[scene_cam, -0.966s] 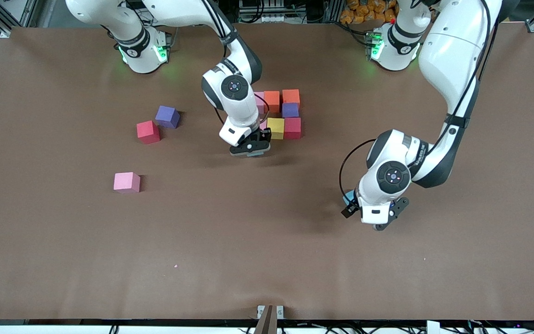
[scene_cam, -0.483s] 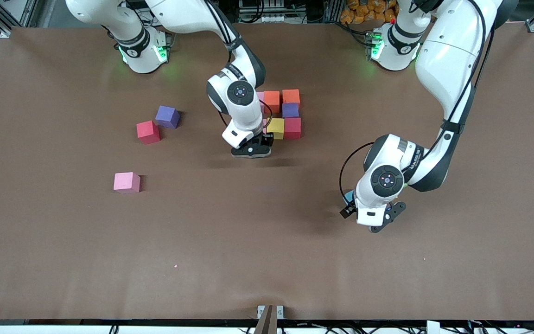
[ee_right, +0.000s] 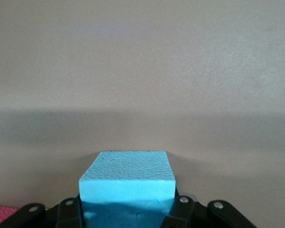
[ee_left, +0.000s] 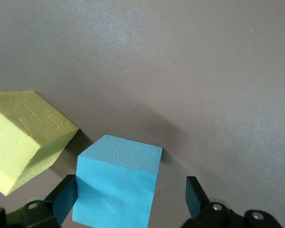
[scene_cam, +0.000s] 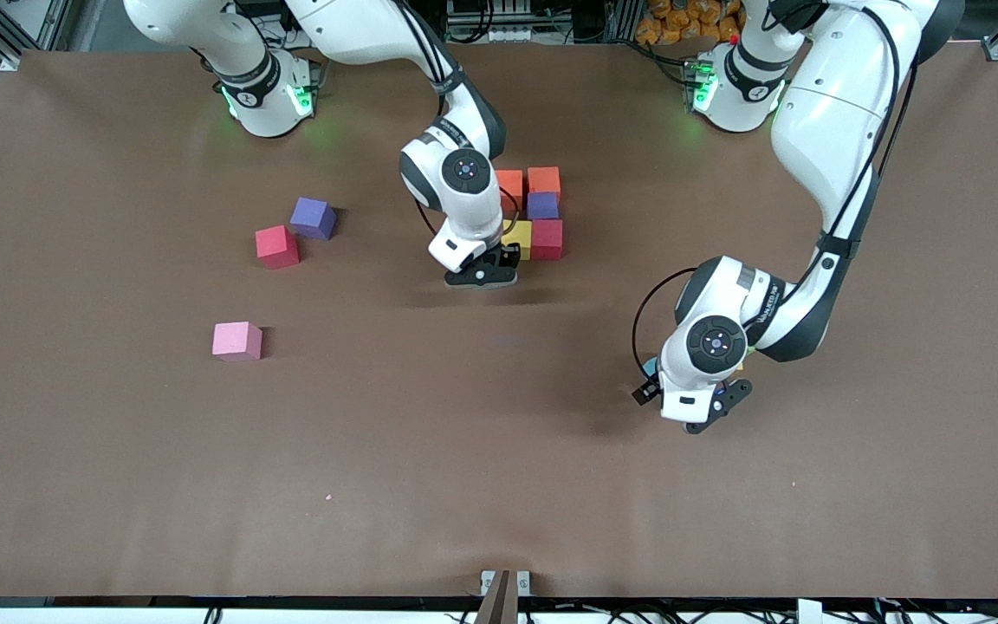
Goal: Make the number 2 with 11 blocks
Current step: 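Set the blue cube down with the right gripper while the left gripper lifts blue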
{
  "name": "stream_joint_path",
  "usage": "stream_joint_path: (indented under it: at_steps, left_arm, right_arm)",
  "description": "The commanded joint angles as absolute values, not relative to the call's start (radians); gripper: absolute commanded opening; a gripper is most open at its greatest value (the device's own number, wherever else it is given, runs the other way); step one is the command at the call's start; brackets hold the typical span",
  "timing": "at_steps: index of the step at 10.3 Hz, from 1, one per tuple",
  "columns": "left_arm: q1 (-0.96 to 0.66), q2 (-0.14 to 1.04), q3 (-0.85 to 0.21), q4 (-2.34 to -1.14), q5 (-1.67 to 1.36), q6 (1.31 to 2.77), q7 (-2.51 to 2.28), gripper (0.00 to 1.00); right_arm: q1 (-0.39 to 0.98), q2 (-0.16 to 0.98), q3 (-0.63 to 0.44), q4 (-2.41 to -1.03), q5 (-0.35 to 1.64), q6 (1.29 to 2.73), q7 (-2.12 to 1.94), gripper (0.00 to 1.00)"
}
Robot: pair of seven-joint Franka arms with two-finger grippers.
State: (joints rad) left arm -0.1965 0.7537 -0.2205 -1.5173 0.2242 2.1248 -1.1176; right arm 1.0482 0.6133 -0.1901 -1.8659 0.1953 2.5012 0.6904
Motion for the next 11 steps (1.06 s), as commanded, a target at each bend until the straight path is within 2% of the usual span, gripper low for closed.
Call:
stream_joint_path:
  at_steps: [1, 2, 6, 7, 8, 9, 11]
  left_arm:
    - [-0.196, 0.770, -0.224, -1.509, 0.250, 2.125, -1.095, 0.96]
    - [-0.196, 0.773, -0.224, -1.509, 0.250, 2.126, -1.095, 0.88]
    - [-0.196, 0.779, -0.224, -1.508, 0.250, 2.126, -1.075, 0.71]
    - [-0.196, 0.779, -0.224, -1.508, 0.250, 2.126, -1.063, 0.70]
    - [-0.196, 0.779, -0.224, -1.508, 0.249, 2.126, -1.058, 0.70]
    - [-0.196, 0.779, -0.224, -1.508, 0.250, 2.126, -1.058, 0.71]
    - [-0.190, 0.770, -0.224, -1.502, 0.249, 2.125, -1.034, 0.72]
  right_arm:
    - [1.057, 0.638, -0.198, -1.856, 0.192, 2.484, 0.658, 0.31]
    - [1.054, 0.635, -0.202, -1.856, 0.190, 2.470, 0.637, 0.31]
    - [1.049, 0.630, -0.207, -1.856, 0.190, 2.445, 0.618, 0.31]
    - [1.049, 0.630, -0.207, -1.856, 0.190, 2.445, 0.620, 0.32]
    - [1.049, 0.630, -0.207, -1.856, 0.190, 2.444, 0.623, 0.48]
    - [1.049, 0.630, -0.207, -1.855, 0.190, 2.445, 0.629, 0.99]
    - [1.048, 0.623, -0.207, -1.850, 0.190, 2.425, 0.629, 1.00]
